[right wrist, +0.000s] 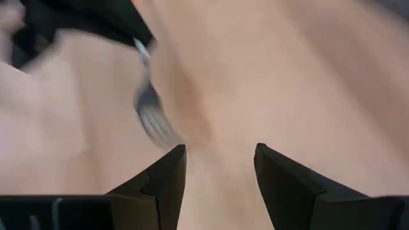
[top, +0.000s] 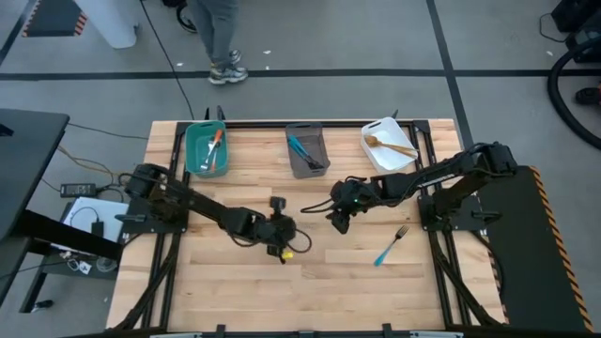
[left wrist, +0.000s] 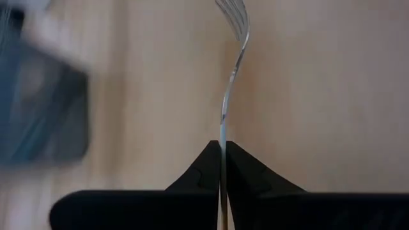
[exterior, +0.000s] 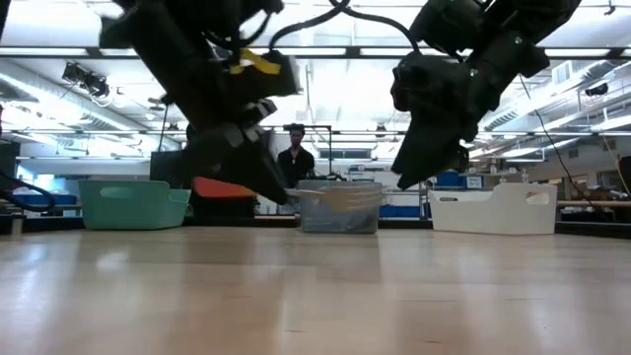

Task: Sort silverware by color (type)
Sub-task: Put the orange fork into the green bin

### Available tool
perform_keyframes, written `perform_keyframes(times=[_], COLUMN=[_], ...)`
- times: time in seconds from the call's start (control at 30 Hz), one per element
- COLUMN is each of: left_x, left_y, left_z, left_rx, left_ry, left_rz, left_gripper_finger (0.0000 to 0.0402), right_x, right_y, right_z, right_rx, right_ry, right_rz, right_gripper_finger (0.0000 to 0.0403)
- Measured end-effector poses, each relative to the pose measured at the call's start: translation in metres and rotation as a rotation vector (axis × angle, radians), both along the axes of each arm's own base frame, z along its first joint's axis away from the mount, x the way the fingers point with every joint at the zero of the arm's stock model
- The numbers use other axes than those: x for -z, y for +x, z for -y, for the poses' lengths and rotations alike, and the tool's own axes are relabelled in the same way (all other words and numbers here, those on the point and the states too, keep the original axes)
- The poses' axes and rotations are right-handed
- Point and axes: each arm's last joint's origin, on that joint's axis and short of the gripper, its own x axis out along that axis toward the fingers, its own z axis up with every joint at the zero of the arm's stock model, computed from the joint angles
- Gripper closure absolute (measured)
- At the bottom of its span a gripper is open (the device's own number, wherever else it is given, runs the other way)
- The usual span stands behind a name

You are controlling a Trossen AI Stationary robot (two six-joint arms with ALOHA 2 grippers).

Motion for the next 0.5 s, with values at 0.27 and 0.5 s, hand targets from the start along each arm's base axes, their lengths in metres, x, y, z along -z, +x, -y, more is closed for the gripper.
perform_keyframes(times=[0.27, 0.5], left_x=[-0.031, -0.037], left_y=[-0.036, -0.088], left_z=[-0.018, -0.043], left_rx=[-0.246, -0.357], left_ry=[-0.023, -0.053], left_rz=[-0.005, 0.072], left_gripper_finger=[0.0382, 0.0382], right_x=[-0.002, -0.012], right_y=[0.000, 0.009], right_z=[-0.006, -0.027], right_rx=[0.032, -0.035], right_ry=[-0.320, -0.394], right_rz=[0.012, 0.169], right_gripper_finger=[0.0212, 0.0212])
